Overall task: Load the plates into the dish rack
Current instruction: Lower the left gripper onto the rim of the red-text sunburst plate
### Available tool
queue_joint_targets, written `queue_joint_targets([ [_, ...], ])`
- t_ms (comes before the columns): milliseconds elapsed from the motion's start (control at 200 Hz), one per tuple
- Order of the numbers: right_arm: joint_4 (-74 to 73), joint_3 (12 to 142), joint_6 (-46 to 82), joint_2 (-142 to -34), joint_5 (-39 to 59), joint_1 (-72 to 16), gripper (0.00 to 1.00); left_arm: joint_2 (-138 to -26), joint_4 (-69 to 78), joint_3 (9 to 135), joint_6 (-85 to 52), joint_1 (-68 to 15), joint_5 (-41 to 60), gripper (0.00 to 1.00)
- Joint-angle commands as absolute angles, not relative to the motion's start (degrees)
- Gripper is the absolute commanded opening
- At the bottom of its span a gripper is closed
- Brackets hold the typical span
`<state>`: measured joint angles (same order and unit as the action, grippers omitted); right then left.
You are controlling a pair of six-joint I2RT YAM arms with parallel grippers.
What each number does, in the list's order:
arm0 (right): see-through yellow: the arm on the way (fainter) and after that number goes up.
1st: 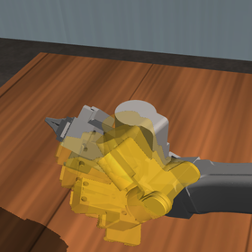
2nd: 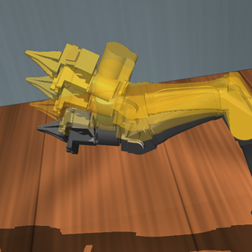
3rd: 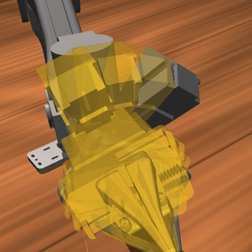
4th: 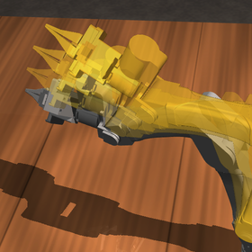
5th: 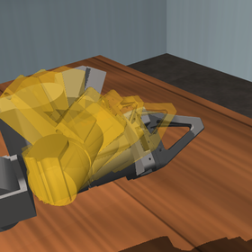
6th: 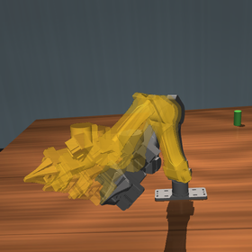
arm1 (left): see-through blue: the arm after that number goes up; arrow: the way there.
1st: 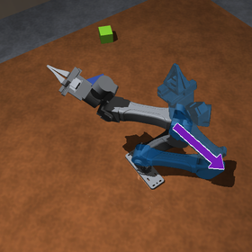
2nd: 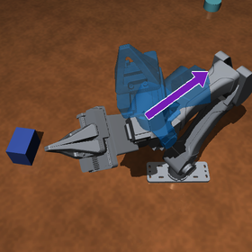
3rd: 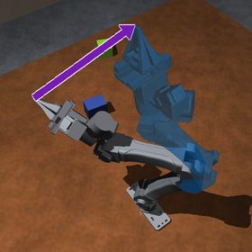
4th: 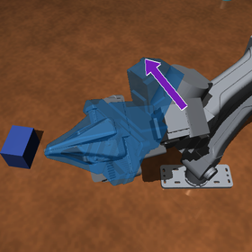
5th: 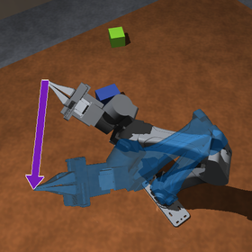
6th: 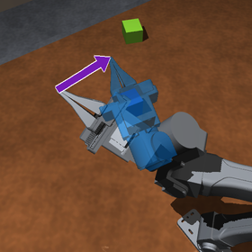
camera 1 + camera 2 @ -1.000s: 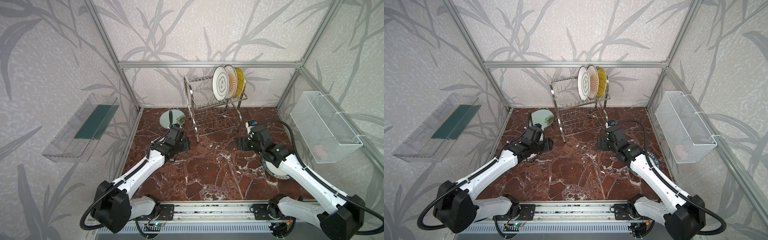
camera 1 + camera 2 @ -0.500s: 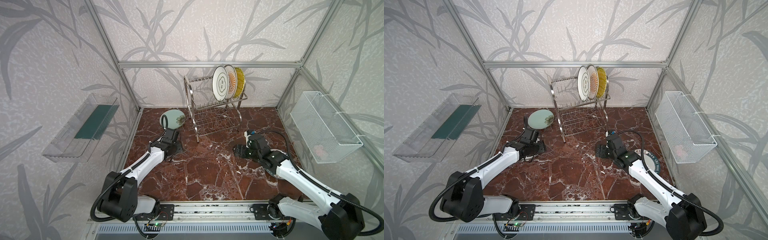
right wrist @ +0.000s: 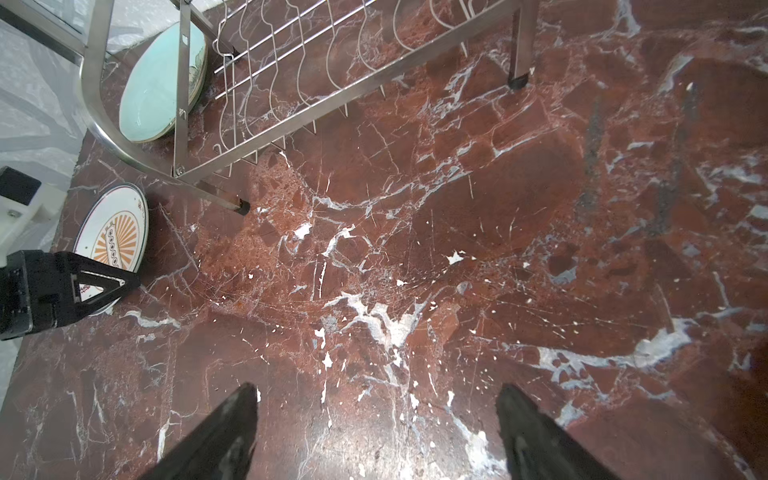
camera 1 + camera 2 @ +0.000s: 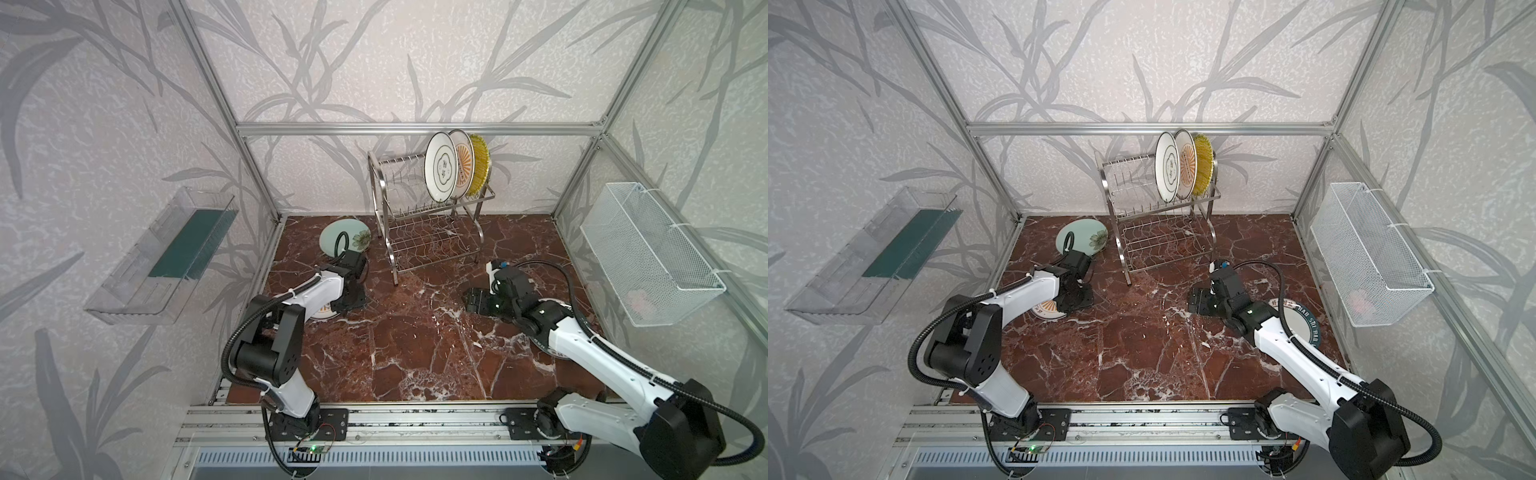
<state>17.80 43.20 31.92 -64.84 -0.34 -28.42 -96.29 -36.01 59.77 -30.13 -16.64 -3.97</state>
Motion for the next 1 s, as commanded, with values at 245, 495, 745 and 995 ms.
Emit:
queue_joint_targets([
  [245, 16.94, 43.06, 32.09, -65.81, -0.87, -28.26, 0.89, -100.0, -40.22, 64.44, -27.08, -16.41, -10.32, 0.36],
  [495, 17.11, 43.38, 31.91, -66.2, -1.12, -28.29, 0.88, -103.02, -40.22, 66.3, -24.78, -16.42, -11.43, 0.31],
  [745, 17.49, 43.34, 31.82, -65.83, -1.58, -28.23, 0.88, -105.45, -41.09, 68.33, -23.38, -16.43, -11.07, 0.26],
  [995, 17.84, 43.28, 31.89, -65.37, -1.76, -28.19, 0.88, -105.71, -40.76, 68.21, -23.37, -17.39, -8.87, 0.19],
])
